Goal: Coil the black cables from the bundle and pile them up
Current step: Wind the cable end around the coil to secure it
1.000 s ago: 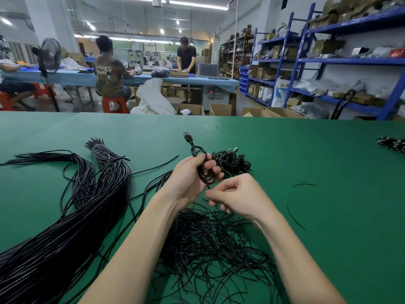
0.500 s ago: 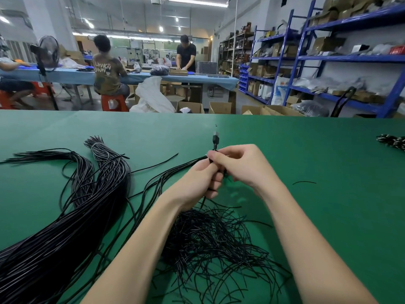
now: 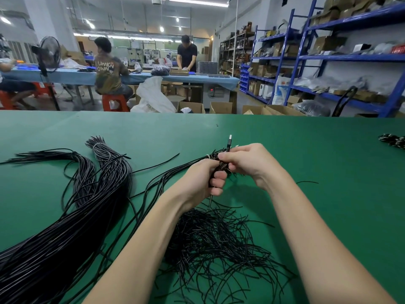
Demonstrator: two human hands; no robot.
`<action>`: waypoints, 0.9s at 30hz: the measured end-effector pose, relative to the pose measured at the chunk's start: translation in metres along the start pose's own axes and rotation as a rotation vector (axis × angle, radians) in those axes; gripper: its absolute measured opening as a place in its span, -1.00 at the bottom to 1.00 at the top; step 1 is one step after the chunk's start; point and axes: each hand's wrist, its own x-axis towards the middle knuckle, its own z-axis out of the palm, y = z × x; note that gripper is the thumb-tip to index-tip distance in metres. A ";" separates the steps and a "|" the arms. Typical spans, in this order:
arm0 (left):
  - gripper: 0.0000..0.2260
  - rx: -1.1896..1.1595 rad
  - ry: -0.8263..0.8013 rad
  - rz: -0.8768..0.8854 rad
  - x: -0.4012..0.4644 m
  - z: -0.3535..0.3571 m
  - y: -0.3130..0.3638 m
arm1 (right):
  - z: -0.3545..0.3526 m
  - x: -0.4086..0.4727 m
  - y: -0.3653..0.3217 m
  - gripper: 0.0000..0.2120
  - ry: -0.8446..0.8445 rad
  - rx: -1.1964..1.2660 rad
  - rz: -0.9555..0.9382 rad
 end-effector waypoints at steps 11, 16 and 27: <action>-0.83 -0.277 0.003 -0.058 0.000 -0.014 -0.005 | -0.005 0.004 0.002 -0.77 -0.076 0.274 0.078; -0.91 -0.382 0.041 -0.098 0.001 -0.017 -0.006 | -0.004 0.003 0.004 -0.81 -0.063 0.247 -0.009; -0.81 -0.427 0.169 -0.078 0.001 -0.016 -0.007 | 0.000 -0.004 0.006 -0.88 -0.046 0.445 -0.039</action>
